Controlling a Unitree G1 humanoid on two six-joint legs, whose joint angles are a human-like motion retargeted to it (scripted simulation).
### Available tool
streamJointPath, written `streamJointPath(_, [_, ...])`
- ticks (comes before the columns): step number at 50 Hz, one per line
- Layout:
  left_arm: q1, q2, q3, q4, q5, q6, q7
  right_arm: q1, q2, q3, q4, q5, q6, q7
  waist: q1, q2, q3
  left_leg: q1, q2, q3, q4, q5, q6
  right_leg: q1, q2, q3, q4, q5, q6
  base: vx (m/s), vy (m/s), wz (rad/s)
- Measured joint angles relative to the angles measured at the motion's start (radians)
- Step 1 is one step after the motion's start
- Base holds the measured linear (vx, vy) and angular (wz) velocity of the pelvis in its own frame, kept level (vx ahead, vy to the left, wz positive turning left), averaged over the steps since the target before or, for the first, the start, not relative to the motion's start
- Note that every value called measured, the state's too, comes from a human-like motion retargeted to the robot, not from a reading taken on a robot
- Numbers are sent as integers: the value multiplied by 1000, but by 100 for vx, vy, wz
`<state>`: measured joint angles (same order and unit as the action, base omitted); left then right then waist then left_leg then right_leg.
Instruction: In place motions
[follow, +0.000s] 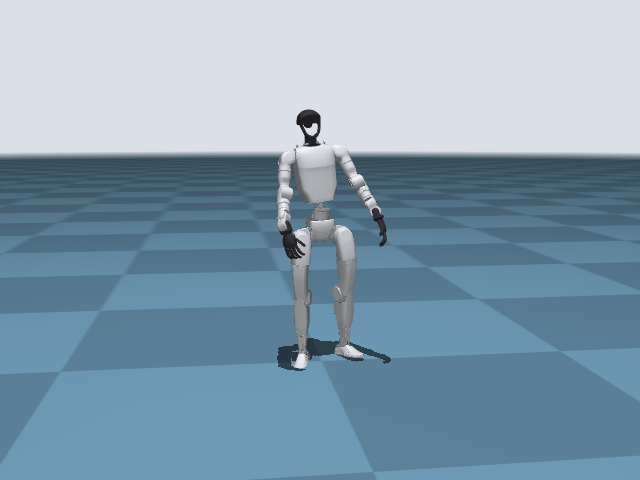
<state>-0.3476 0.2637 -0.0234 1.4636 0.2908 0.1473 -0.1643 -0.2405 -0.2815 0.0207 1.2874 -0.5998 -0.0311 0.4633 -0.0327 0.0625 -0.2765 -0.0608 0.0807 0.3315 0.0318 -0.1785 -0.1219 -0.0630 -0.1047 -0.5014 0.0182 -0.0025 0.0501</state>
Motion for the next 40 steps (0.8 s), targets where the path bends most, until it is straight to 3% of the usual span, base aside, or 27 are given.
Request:
streamJointPath(3, [134, -68, 66, 98, 185, 194, -151, 98, 44, 19, 245, -56, 93, 8, -10, -9, 32, 7, -3, -1, -1, 0, -1, 8, -3, -1, -1, -2, 0, 3, -9, 4])
streamJointPath(5, [201, -103, 106, 189, 222, 235, -192, 167, 69, 35, 356, -85, 145, 13, -14, -10, 52, 13, -4, 0, -3, 0, -1, 11, -3, 2, 0, -2, 0, 2, -8, -5])
streamJointPath(8, [323, -168, 160, 236, 94, 282, -160, 279, 106, 65, 412, -58, 180, -1, -20, -9, 75, 8, 0, 0, -2, -2, -1, 8, 0, 7, 0, -3, 1, 4, -10, -47])
streamJointPath(9, [366, -193, 198, 236, 25, 287, -148, 312, 115, 70, 413, -19, 188, -18, 47, -18, 74, 17, 10, 78, -3, -11, -7, -12, 11, 82, 16, -16, 2, 1, -8, -323])
streamJointPath(10, [407, -216, 243, 236, -48, 287, -140, 341, 124, 74, 413, 30, 197, -43, 150, -31, 68, 30, 26, 195, -4, -25, -17, -42, 26, 195, 40, -35, 2, 1, -7, -355])
streamJointPath(12, [475, -267, 336, 236, -191, 261, -149, 386, 133, 9, 404, 190, 145, -65, 172, -20, 56, 19, 54, 226, -2, -25, -24, -51, 17, 227, 49, -46, 37, 5, -7, -151])
streamJointPath(15, [555, -339, 448, 236, -429, 192, -167, 412, 114, -71, 401, 414, 26, -60, 90, -10, 47, -8, 41, 166, -1, -17, -19, -67, 11, 172, 36, -24, 25, 5, -3, 101])
streamJointPath(17, [584, -364, 474, 236, -552, 175, -163, 399, 90, -77, 404, 461, 29, -53, -22, 7, 63, -21, 22, 70, -2, -4, -10, -65, 7, 79, 17, 5, 2, 0, -3, 183])
streamJointPath(19, [591, -371, 482, 236, -614, 175, -136, 374, 71, -51, 396, 439, 45, -46, -38, 14, 75, -17, 25, 75, -4, -3, -10, -68, 8, 82, 19, 9, 3, -8, -3, 16])
streamJointPath(27, [470, -300, 378, 236, -424, 166, -117, 286, 59, 9, 317, 266, 50, -61, -45, 6, 91, -17, 22, 69, 0, 6, -11, -55, 3, 74, 16, 10, -1, -5, -7, 9])
streamJointPath(40, [201, -255, 244, 131, -285, 120, -199, 145, 132, 47, 225, 387, 47, 48, -47, 13, 53, -25, 14, 29, 6, 10, -6, -34, 3, 39, 11, 4, -4, -1, 0, 11])
